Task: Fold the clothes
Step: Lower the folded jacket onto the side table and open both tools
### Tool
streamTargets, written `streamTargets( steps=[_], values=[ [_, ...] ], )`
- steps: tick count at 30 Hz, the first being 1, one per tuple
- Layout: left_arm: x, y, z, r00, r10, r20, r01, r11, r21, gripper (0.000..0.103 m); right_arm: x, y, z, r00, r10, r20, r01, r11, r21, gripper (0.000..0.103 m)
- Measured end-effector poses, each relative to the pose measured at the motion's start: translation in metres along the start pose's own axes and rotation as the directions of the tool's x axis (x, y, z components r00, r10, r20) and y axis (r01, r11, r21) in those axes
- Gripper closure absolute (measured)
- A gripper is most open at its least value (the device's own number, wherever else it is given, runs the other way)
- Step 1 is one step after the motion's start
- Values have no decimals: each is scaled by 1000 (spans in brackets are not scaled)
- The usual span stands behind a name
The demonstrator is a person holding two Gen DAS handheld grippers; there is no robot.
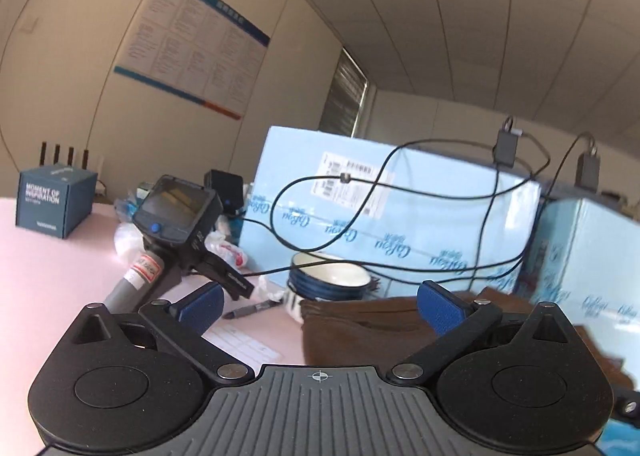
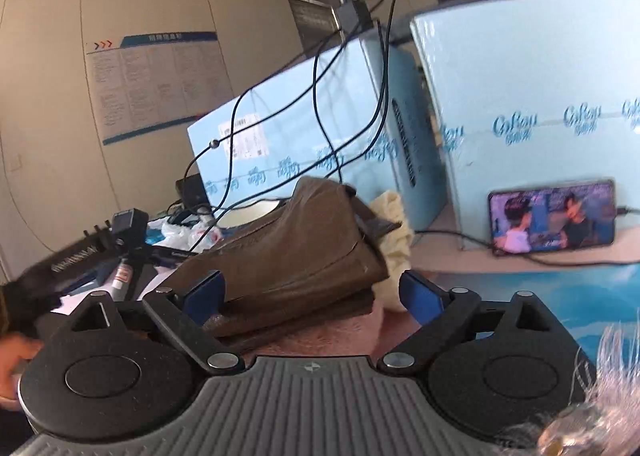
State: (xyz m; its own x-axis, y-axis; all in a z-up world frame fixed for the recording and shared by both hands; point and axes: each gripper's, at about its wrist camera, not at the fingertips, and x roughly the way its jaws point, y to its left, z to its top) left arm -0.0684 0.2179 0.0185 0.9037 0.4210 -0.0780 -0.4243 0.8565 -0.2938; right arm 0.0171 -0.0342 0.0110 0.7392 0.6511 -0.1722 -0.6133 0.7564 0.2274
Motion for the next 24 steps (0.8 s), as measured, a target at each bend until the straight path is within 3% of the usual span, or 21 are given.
streamTargets(
  steps=[3,6,9,13,17,21,24],
  values=[
    [-22,-20,-9,998,-66,2,66,997,-26,0,-22,-1,-8,986,-64,152,76,994,-78,0],
    [-31,-43,-22,999,-52,-10,52,998,18,0,-37,-9,-13,968,-82,239,98,994,-53,0],
    [-37,-56,-29,1000,7,-20,-7,1000,30,0,-41,-14,-17,959,-103,263,119,992,-47,0],
    [-45,-67,-38,999,29,-41,-27,999,37,0,-48,-15,-16,949,-115,293,143,987,-76,0],
    [-58,-80,-43,994,94,52,-99,988,115,0,-52,-12,-17,940,-114,321,156,982,-110,0],
    [-67,-95,-49,973,170,158,-200,959,202,0,-53,-8,-18,930,-107,352,173,972,-162,0],
    [-74,-104,-52,960,182,214,-233,941,246,0,-54,-7,-18,926,-93,365,169,968,-183,0]
  ],
)
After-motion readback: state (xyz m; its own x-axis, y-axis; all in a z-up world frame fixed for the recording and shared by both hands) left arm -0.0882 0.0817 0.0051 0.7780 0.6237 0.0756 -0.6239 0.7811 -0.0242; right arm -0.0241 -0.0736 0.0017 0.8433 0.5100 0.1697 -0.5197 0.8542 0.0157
